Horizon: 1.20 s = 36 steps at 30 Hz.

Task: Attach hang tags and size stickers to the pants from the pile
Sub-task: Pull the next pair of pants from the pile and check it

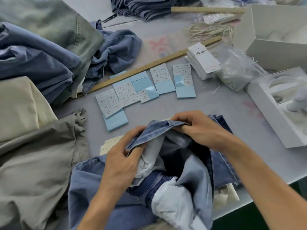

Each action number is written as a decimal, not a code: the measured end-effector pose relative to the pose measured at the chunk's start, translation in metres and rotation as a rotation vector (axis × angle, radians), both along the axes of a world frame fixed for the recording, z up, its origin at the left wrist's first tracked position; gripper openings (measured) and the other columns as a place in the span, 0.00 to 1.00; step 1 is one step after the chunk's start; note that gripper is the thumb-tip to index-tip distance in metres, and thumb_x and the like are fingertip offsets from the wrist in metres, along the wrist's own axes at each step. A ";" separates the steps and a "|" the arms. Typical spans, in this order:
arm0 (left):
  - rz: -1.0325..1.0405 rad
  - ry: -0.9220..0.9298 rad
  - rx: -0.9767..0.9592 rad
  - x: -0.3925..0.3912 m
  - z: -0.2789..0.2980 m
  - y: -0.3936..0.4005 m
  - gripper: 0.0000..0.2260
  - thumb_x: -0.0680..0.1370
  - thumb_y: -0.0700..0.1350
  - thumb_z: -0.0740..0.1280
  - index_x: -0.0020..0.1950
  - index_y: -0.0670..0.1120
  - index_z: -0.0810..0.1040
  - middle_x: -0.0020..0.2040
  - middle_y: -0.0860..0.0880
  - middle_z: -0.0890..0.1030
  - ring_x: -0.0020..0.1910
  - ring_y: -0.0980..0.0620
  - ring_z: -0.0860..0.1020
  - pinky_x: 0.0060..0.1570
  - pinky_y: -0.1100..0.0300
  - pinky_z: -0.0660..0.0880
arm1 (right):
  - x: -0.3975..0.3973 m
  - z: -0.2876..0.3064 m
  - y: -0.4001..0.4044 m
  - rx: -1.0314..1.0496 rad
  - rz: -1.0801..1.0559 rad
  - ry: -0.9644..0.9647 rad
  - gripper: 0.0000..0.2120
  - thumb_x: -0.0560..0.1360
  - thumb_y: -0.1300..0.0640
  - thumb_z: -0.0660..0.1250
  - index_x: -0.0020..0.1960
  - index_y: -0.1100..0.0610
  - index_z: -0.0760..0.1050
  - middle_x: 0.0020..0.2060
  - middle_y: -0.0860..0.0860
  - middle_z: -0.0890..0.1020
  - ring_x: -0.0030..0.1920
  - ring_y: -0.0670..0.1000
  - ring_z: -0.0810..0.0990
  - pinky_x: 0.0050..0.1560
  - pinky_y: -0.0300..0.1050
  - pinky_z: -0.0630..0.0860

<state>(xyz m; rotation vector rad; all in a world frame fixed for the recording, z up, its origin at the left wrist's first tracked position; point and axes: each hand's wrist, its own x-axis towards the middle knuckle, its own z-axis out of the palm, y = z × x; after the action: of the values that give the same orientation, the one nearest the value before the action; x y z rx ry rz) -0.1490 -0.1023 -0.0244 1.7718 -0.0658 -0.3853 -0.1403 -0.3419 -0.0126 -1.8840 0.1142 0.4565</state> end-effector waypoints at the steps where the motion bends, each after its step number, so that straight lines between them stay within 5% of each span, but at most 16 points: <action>1: -0.033 0.002 -0.004 0.004 0.000 0.001 0.20 0.80 0.40 0.70 0.52 0.69 0.84 0.53 0.61 0.86 0.54 0.62 0.83 0.52 0.70 0.76 | 0.006 0.000 -0.007 0.068 0.049 0.033 0.10 0.80 0.65 0.66 0.49 0.54 0.85 0.45 0.53 0.87 0.45 0.45 0.83 0.50 0.46 0.80; 4: -0.095 0.095 -0.092 0.015 0.004 0.003 0.13 0.78 0.43 0.72 0.47 0.63 0.87 0.47 0.57 0.87 0.46 0.62 0.83 0.47 0.70 0.76 | 0.015 0.000 -0.020 0.179 0.165 0.097 0.07 0.79 0.55 0.68 0.47 0.54 0.85 0.42 0.52 0.86 0.44 0.46 0.82 0.44 0.38 0.77; 7: -0.091 0.277 -0.261 0.019 0.006 0.008 0.07 0.70 0.44 0.76 0.47 0.52 0.89 0.45 0.50 0.88 0.42 0.57 0.85 0.41 0.67 0.79 | 0.021 -0.007 -0.021 0.232 0.208 0.149 0.19 0.76 0.44 0.72 0.51 0.62 0.82 0.43 0.58 0.82 0.45 0.53 0.77 0.46 0.48 0.73; 9: -0.011 0.423 -0.362 0.020 0.005 0.008 0.09 0.66 0.44 0.77 0.45 0.45 0.89 0.44 0.43 0.87 0.41 0.50 0.86 0.39 0.61 0.81 | 0.023 -0.009 -0.019 0.287 0.219 0.139 0.16 0.76 0.45 0.73 0.54 0.58 0.80 0.44 0.61 0.80 0.45 0.53 0.75 0.45 0.46 0.74; 13: 0.059 0.642 -0.427 0.020 0.002 0.007 0.22 0.68 0.50 0.77 0.57 0.38 0.85 0.58 0.36 0.84 0.58 0.38 0.83 0.60 0.45 0.80 | 0.024 -0.008 -0.019 0.328 0.166 0.046 0.04 0.77 0.49 0.72 0.51 0.49 0.82 0.44 0.49 0.82 0.45 0.44 0.78 0.47 0.33 0.74; 20: 0.071 0.709 -0.554 0.021 -0.002 0.007 0.23 0.74 0.55 0.72 0.63 0.41 0.83 0.64 0.38 0.82 0.63 0.39 0.81 0.63 0.46 0.78 | 0.016 -0.009 -0.015 0.476 0.024 0.019 0.09 0.78 0.50 0.69 0.52 0.54 0.84 0.46 0.50 0.85 0.47 0.46 0.82 0.50 0.36 0.78; 24: 0.179 0.697 -0.544 0.023 -0.003 0.008 0.24 0.74 0.55 0.71 0.64 0.39 0.82 0.64 0.38 0.82 0.62 0.39 0.81 0.63 0.43 0.78 | -0.003 -0.006 -0.029 0.150 0.075 0.046 0.09 0.74 0.52 0.77 0.53 0.47 0.84 0.49 0.47 0.87 0.50 0.45 0.84 0.53 0.38 0.78; 28: 0.205 0.674 -0.524 0.021 -0.009 0.013 0.26 0.76 0.56 0.68 0.65 0.38 0.81 0.64 0.36 0.81 0.64 0.37 0.80 0.69 0.40 0.73 | -0.034 -0.010 -0.045 -0.358 -0.017 0.063 0.01 0.76 0.49 0.73 0.48 0.44 0.82 0.41 0.45 0.85 0.41 0.46 0.83 0.44 0.44 0.81; 30: 0.191 0.647 -0.516 0.019 -0.011 0.013 0.24 0.76 0.55 0.67 0.63 0.39 0.82 0.63 0.37 0.82 0.62 0.38 0.81 0.63 0.43 0.78 | -0.049 -0.012 -0.042 -0.212 -0.142 0.156 0.05 0.81 0.53 0.68 0.47 0.47 0.82 0.41 0.51 0.84 0.40 0.49 0.81 0.39 0.45 0.79; 34: 0.203 0.579 -0.493 0.018 -0.015 0.008 0.21 0.77 0.55 0.66 0.60 0.40 0.84 0.60 0.36 0.83 0.58 0.38 0.83 0.53 0.47 0.83 | -0.071 -0.012 -0.034 0.437 -0.349 0.294 0.12 0.80 0.55 0.66 0.57 0.60 0.83 0.56 0.63 0.84 0.59 0.61 0.82 0.63 0.60 0.75; 36: 0.209 0.546 -0.464 0.021 -0.015 0.009 0.21 0.78 0.56 0.66 0.58 0.40 0.85 0.58 0.36 0.84 0.55 0.39 0.84 0.48 0.48 0.84 | -0.074 -0.011 -0.030 0.646 -0.441 0.301 0.17 0.78 0.55 0.67 0.59 0.65 0.82 0.58 0.65 0.83 0.57 0.61 0.83 0.64 0.58 0.76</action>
<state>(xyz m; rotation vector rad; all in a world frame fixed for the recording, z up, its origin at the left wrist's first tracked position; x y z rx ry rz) -0.1284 -0.0931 -0.0398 1.1591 0.3862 -0.6315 -0.2139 -0.3720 -0.0236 -1.1057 0.5093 0.4047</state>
